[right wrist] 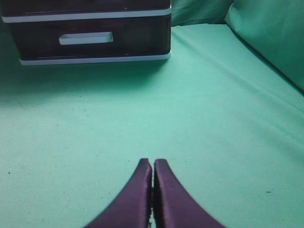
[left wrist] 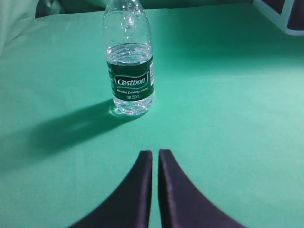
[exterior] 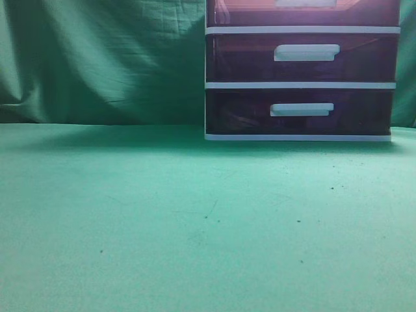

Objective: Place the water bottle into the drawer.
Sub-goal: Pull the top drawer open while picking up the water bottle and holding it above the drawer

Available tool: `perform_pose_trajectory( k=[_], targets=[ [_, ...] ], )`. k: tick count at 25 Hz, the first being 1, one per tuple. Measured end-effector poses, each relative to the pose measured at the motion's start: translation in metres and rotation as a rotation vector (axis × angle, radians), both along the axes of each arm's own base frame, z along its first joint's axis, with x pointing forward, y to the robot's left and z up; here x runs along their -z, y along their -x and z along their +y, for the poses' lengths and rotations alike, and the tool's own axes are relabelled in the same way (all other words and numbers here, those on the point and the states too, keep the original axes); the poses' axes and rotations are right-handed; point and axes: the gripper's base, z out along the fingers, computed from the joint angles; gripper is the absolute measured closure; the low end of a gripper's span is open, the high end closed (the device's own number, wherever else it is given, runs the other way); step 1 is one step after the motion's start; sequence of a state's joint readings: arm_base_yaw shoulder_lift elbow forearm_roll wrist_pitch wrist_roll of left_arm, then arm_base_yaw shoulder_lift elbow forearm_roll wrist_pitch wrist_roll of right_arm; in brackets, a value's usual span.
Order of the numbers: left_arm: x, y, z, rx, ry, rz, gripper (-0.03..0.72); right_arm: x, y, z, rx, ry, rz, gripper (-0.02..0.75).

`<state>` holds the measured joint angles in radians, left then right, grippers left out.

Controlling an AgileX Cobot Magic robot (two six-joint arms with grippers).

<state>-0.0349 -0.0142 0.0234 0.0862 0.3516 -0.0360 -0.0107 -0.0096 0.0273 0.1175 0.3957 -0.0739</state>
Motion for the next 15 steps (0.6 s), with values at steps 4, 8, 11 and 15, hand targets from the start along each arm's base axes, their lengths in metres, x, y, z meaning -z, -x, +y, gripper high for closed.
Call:
perform_pose_trajectory(
  k=[4, 8, 11, 15],
  targets=[
    [0.0000, 0.0000, 0.0000, 0.000, 0.000, 0.000, 0.688, 0.0000, 0.0000, 0.0000, 0.000, 0.000, 0.000, 0.738],
    [0.0000, 0.0000, 0.0000, 0.000, 0.000, 0.000, 0.688, 0.0000, 0.0000, 0.0000, 0.000, 0.000, 0.000, 0.738],
    [0.0000, 0.0000, 0.0000, 0.000, 0.000, 0.000, 0.688, 0.0000, 0.0000, 0.0000, 0.000, 0.000, 0.000, 0.738],
    [0.0000, 0.0000, 0.0000, 0.000, 0.000, 0.000, 0.688, 0.0000, 0.0000, 0.0000, 0.000, 0.000, 0.000, 0.738]
  ],
)
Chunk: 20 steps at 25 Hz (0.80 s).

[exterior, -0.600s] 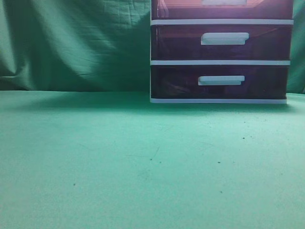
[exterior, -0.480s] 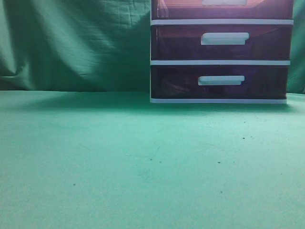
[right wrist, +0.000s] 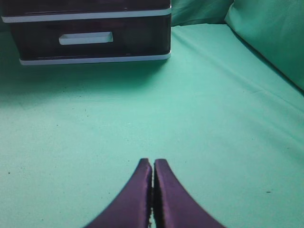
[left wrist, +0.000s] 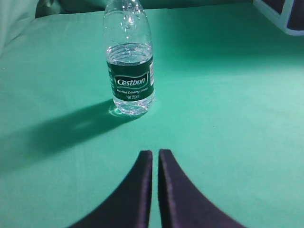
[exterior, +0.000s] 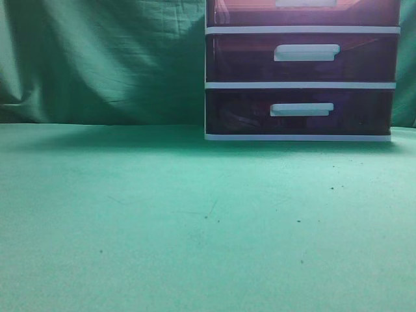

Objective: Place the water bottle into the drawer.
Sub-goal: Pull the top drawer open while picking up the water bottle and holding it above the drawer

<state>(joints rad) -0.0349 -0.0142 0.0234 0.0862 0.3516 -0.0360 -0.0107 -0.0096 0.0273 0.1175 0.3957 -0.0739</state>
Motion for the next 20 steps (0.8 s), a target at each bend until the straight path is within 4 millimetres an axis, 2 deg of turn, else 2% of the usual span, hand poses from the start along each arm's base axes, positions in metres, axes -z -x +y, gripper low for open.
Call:
perform_pose_trajectory(
  k=[11, 13, 17, 20],
  targets=[
    [0.000, 0.000, 0.003, -0.007, -0.095, -0.002, 0.688, 0.000, 0.000, 0.000, 0.000, 0.000, 0.000, 0.738],
    [-0.004, -0.001, 0.001, -0.007, -0.020, -0.041, 0.688, 0.000, 0.000, 0.000, 0.000, 0.000, 0.000, 0.738],
    [-0.034, -0.003, -0.003, 0.000, 0.339, -0.367, 0.688, 0.000, 0.000, 0.000, 0.000, 0.000, 0.000, 0.738],
    [-0.056, 0.002, 0.001, 0.004, 0.445, -0.615, 0.688, 0.000, 0.000, 0.000, 0.000, 0.000, 0.000, 0.738]
  ],
)
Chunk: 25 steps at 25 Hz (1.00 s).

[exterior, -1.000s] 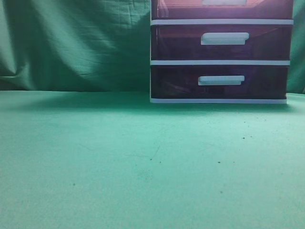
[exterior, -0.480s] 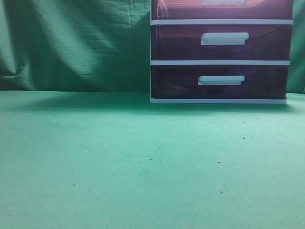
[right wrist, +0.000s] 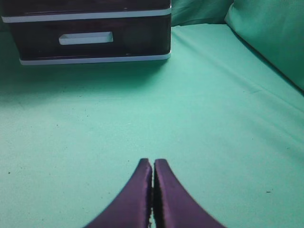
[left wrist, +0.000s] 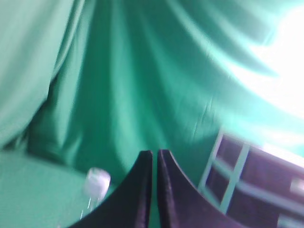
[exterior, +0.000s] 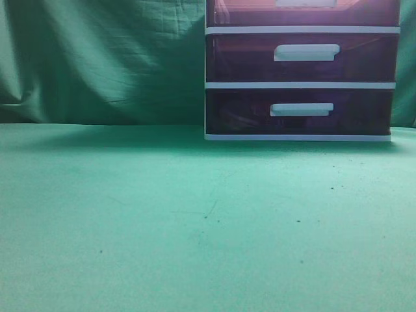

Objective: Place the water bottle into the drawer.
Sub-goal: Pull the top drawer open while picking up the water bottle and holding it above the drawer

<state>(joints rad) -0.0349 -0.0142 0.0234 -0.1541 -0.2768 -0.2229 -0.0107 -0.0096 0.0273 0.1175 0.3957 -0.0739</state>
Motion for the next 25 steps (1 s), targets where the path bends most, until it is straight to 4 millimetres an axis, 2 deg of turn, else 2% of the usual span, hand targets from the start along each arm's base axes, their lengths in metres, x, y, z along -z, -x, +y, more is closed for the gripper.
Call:
perform_pose_trajectory(
  k=[3, 5, 8, 13, 18, 20, 25],
  targets=[
    [-0.012, 0.005, 0.003, -0.030, 0.006, -0.139, 0.688, 0.000, 0.000, 0.000, 0.000, 0.000, 0.000, 0.738],
    [-0.013, 0.006, 0.002, -0.037, -0.027, -0.153, 0.688, 0.000, 0.000, 0.000, 0.000, 0.000, 0.000, 0.738],
    [-0.008, 0.002, -0.003, 0.005, -0.082, -0.008, 0.688, 0.000, 0.000, 0.000, 0.000, 0.000, 0.000, 0.738],
    [-0.026, -0.007, -0.004, 0.022, -0.085, 0.227, 0.688, 0.000, 0.000, 0.000, 0.000, 0.000, 0.000, 0.738],
    [-0.015, -0.031, -0.003, 0.012, -0.146, 0.466, 0.688, 0.000, 0.000, 0.000, 0.000, 0.000, 0.000, 0.738],
    [-0.012, -0.039, -0.004, 0.016, -0.169, 0.502, 0.688, 0.000, 0.000, 0.000, 0.000, 0.000, 0.000, 0.738],
    [-0.016, -0.050, -0.006, 0.031, -0.184, 0.468, 0.688, 0.000, 0.000, 0.000, 0.000, 0.000, 0.000, 0.738]
  ],
)
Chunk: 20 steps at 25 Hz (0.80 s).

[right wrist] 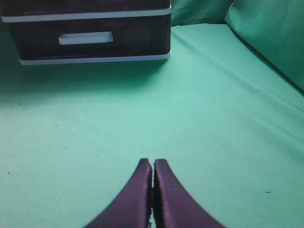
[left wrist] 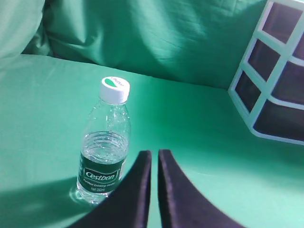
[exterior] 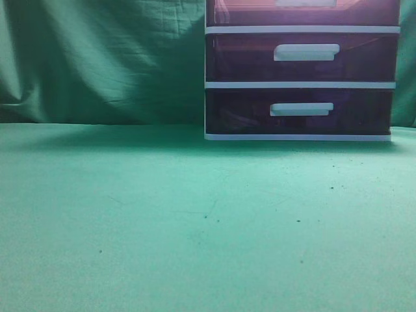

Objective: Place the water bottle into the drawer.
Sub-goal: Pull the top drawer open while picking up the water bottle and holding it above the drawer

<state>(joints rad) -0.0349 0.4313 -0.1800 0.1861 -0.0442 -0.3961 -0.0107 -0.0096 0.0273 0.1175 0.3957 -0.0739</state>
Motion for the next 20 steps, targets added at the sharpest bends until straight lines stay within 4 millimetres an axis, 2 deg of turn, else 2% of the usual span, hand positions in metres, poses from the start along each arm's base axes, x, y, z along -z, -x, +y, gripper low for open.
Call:
perform_pose_trajectory(
  k=[2, 3, 6, 8, 10, 11, 16, 20],
  targets=[
    [0.002, -0.005, 0.000, 0.004, -0.007, 0.019, 0.688, 0.000, 0.000, 0.000, 0.000, 0.000, 0.000, 0.738],
    [0.004, -0.007, -0.001, 0.007, -0.021, 0.036, 0.638, 0.000, 0.000, 0.000, 0.000, 0.000, 0.000, 0.738],
    [0.013, -0.017, -0.001, 0.017, -0.056, 0.117, 0.389, 0.000, 0.000, 0.000, 0.000, 0.000, 0.000, 0.738],
    [0.017, -0.024, -0.002, 0.019, -0.060, 0.167, 0.165, 0.000, 0.000, 0.000, 0.000, 0.000, 0.000, 0.738],
    [0.020, -0.032, -0.002, 0.021, -0.061, 0.212, 0.059, 0.000, 0.000, 0.000, 0.000, 0.000, 0.000, 0.738],
    [0.021, -0.037, -0.002, 0.021, -0.062, 0.235, 0.035, 0.000, 0.000, 0.000, 0.000, 0.000, 0.000, 0.738],
    [0.025, -0.071, -0.002, 0.017, -0.060, 0.340, 0.049, 0.000, 0.000, 0.000, 0.000, 0.000, 0.000, 0.738],
    [0.033, -0.104, 0.012, -0.048, -0.040, 0.422, 0.049, 0.000, 0.000, 0.000, 0.000, 0.000, 0.000, 0.738]
  ],
)
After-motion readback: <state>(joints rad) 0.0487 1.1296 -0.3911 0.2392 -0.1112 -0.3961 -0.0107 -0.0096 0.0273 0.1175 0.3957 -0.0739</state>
